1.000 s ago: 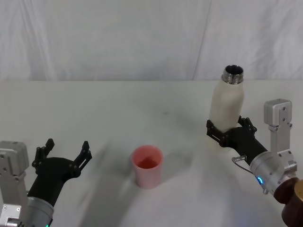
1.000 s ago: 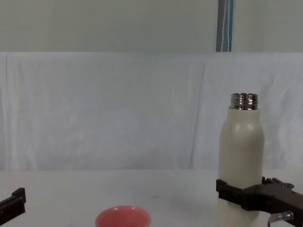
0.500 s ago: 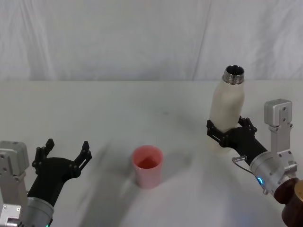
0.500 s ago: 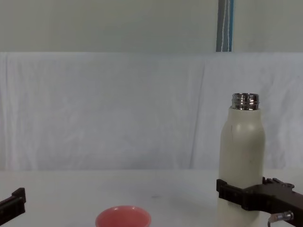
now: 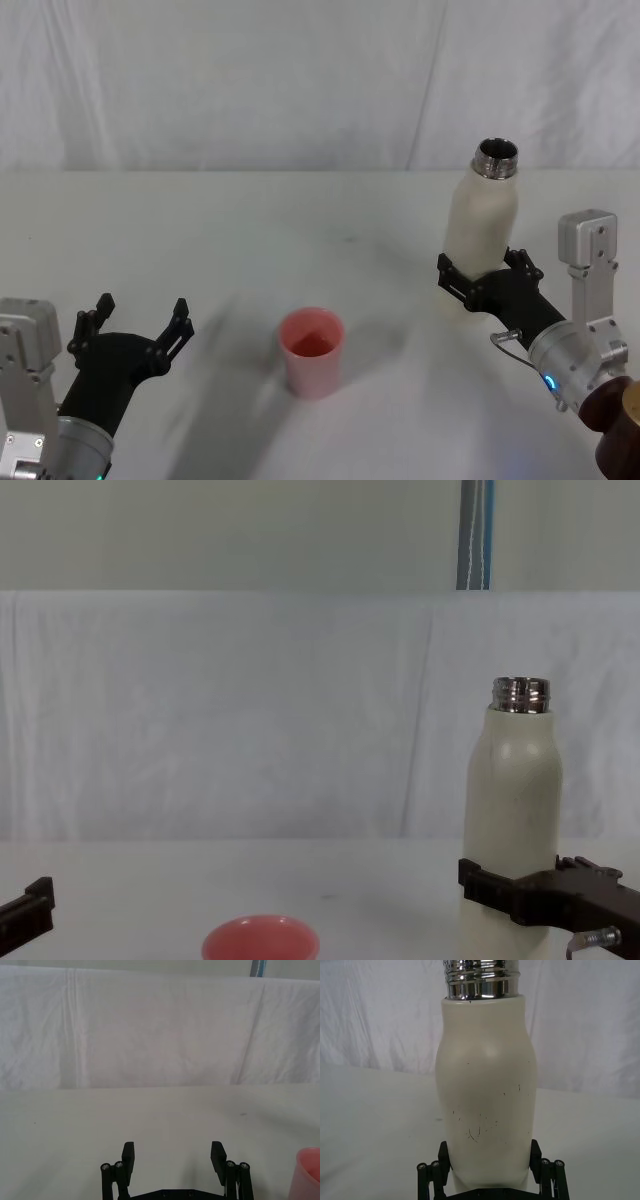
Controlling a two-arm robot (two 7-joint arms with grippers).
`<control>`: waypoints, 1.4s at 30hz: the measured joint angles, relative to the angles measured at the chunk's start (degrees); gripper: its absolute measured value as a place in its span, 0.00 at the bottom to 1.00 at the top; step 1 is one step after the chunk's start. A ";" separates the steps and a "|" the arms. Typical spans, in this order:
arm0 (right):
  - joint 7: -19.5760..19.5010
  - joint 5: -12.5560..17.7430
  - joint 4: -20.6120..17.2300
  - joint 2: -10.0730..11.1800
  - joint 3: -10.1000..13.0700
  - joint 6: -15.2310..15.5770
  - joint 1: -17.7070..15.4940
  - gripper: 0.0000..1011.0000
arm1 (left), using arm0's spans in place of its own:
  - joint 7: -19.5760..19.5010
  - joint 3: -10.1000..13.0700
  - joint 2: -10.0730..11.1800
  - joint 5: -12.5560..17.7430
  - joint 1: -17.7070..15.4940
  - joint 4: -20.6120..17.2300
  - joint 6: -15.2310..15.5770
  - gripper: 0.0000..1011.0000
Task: Grasp the thermos with one hand and pour water into the cup lid.
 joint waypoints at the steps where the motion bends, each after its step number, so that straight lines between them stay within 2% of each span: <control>1: 0.00 0.00 0.00 0.00 0.00 0.01 -0.01 0.94 | 0.00 0.00 0.00 0.00 0.00 0.00 0.00 0.99; 15: 0.00 -0.02 -0.13 0.06 0.00 0.05 -0.01 0.94 | 0.00 0.00 0.00 0.00 0.00 0.00 0.00 0.99; 22: 0.08 -0.86 -1.71 0.96 -0.11 0.03 -0.06 0.94 | 0.00 0.00 0.00 0.00 0.00 0.00 0.00 0.99; 33: 0.74 -4.50 -5.02 3.86 -1.17 0.09 -0.13 0.94 | 0.00 0.00 0.00 0.00 0.00 0.00 0.00 0.99; 42: -0.06 -10.37 -7.55 6.53 -2.25 -0.33 -0.24 0.94 | 0.00 0.00 0.00 0.00 0.00 0.00 0.00 0.99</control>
